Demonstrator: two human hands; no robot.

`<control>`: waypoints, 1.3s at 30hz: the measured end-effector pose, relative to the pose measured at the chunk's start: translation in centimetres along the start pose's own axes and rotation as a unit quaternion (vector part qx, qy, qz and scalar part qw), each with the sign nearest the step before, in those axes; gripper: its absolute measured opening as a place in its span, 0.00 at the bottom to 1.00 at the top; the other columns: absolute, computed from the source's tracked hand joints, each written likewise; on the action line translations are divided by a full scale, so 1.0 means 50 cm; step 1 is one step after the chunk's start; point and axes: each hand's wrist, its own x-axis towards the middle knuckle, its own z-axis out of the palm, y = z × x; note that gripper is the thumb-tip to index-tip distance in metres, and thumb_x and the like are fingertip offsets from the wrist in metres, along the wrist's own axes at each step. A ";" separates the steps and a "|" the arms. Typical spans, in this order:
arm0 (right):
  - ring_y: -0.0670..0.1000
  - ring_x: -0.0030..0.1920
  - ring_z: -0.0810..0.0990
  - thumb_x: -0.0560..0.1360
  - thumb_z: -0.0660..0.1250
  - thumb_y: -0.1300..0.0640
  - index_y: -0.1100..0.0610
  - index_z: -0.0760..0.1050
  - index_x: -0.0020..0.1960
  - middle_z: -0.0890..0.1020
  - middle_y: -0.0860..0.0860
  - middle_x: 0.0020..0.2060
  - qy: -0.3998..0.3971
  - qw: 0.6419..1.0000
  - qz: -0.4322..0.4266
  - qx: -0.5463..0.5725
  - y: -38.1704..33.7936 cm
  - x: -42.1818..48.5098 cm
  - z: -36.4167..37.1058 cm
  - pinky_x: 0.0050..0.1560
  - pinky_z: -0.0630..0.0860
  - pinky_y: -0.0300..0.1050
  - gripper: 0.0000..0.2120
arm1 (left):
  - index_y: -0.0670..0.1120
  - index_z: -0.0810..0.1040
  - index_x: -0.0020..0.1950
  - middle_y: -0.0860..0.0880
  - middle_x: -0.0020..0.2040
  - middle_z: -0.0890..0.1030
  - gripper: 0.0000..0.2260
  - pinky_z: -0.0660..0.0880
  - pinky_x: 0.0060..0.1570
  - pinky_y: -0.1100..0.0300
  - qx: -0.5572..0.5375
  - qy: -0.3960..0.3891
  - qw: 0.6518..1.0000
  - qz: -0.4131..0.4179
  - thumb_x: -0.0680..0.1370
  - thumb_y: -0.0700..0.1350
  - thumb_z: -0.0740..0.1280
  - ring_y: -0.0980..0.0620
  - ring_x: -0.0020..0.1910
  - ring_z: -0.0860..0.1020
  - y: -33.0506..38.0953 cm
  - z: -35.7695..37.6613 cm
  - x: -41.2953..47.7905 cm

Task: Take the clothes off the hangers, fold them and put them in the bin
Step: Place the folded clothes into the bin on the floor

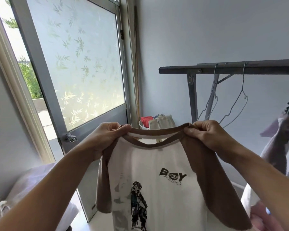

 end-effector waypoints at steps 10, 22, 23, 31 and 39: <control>0.48 0.28 0.68 0.77 0.67 0.54 0.56 0.72 0.35 0.70 0.51 0.26 0.107 0.994 -0.004 0.017 -0.002 -0.005 0.096 0.31 0.66 0.42 0.14 | 0.33 0.78 0.49 0.31 0.40 0.81 0.26 0.75 0.40 0.51 -0.140 0.060 0.988 0.000 0.68 0.57 0.71 0.45 0.35 0.75 -0.011 0.124 -0.014; 0.44 0.29 0.80 0.74 0.68 0.47 0.60 0.77 0.41 0.83 0.53 0.32 0.067 0.996 -0.048 0.041 -0.028 -0.019 0.129 0.31 0.75 0.38 0.15 | 0.36 0.76 0.56 0.41 0.41 0.79 0.19 0.78 0.33 0.58 -0.176 -0.007 0.983 0.047 0.82 0.52 0.59 0.50 0.33 0.78 0.004 0.217 -0.040; 0.47 0.33 0.83 0.73 0.67 0.44 0.61 0.78 0.44 0.84 0.54 0.35 0.057 0.996 -0.047 0.043 -0.028 -0.020 0.125 0.35 0.78 0.41 0.18 | 0.37 0.78 0.53 0.42 0.38 0.79 0.21 0.78 0.33 0.57 -0.181 -0.015 0.982 0.048 0.82 0.55 0.56 0.51 0.33 0.78 0.007 0.217 -0.041; 0.42 0.35 0.82 0.76 0.69 0.55 0.56 0.77 0.45 0.82 0.51 0.36 -0.001 0.997 -0.083 0.007 -0.032 -0.021 0.103 0.36 0.77 0.37 0.05 | 0.41 0.80 0.57 0.48 0.43 0.81 0.23 0.82 0.38 0.55 -0.112 -0.020 0.989 0.093 0.77 0.59 0.60 0.53 0.40 0.82 0.020 0.208 -0.053; 0.46 0.45 0.83 0.79 0.65 0.59 0.61 0.79 0.52 0.84 0.52 0.43 -0.113 0.987 -0.104 0.048 -0.051 -0.008 0.057 0.47 0.78 0.38 0.07 | 0.58 0.75 0.61 0.57 0.59 0.78 0.28 0.74 0.54 0.68 0.244 -0.060 0.936 0.246 0.66 0.67 0.73 0.62 0.56 0.77 0.045 0.153 0.023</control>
